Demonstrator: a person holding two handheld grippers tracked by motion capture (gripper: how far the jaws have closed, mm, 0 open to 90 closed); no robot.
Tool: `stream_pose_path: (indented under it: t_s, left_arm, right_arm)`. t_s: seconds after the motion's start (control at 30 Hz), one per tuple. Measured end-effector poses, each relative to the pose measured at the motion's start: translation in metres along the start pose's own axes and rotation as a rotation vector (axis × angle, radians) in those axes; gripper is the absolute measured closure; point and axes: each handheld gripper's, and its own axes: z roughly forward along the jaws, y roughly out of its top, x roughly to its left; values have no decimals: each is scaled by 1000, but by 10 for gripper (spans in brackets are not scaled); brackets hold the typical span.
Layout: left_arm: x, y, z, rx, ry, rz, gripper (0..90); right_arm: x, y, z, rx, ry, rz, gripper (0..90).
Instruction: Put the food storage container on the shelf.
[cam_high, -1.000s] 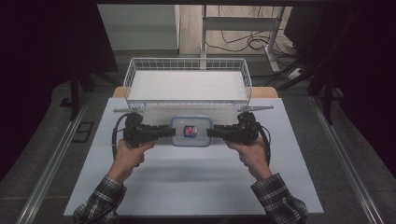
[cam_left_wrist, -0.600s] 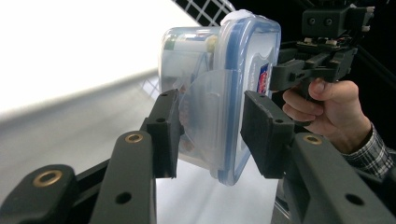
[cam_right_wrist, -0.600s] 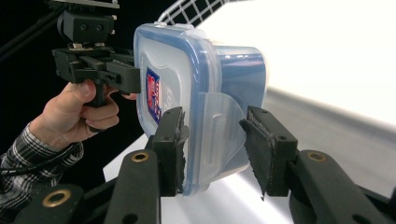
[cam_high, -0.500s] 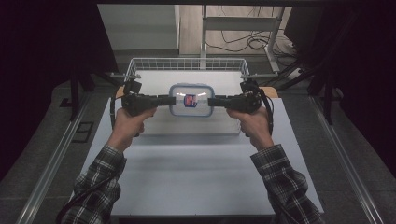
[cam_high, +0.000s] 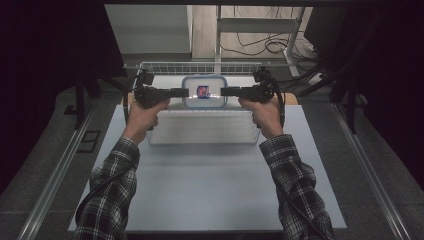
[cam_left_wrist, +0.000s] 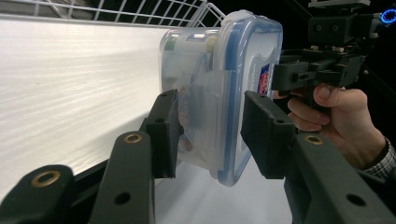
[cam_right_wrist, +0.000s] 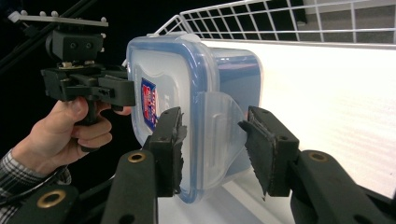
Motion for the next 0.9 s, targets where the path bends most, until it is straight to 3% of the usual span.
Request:
stream_pose_path:
  t_s: [0.1,0.17,0.27,0.5,0.63,0.73,0.9]
  left_arm:
    - [2,1,1,-18,19,-2,565]
    - [0,3,1,-13,82,22,580]
    - [-2,3,7,9,137,36,564]
    - [-1,1,9,8,155,41,591]
    - [-3,2,11,7,154,45,557]
    - [-8,2,14,33,174,71,580]
    - [-10,3,19,45,178,83,566]
  right_arm:
    - [-2,1,2,-10,-2,9,561]
    - [-2,2,5,-10,-13,4,564]
    - [2,4,10,3,-56,-24,554]
    - [4,8,14,10,-121,-40,518]
    - [5,10,15,2,-157,-44,503]
    - [6,12,15,-5,-231,-67,477]
    - [8,14,14,-11,-241,-89,492]
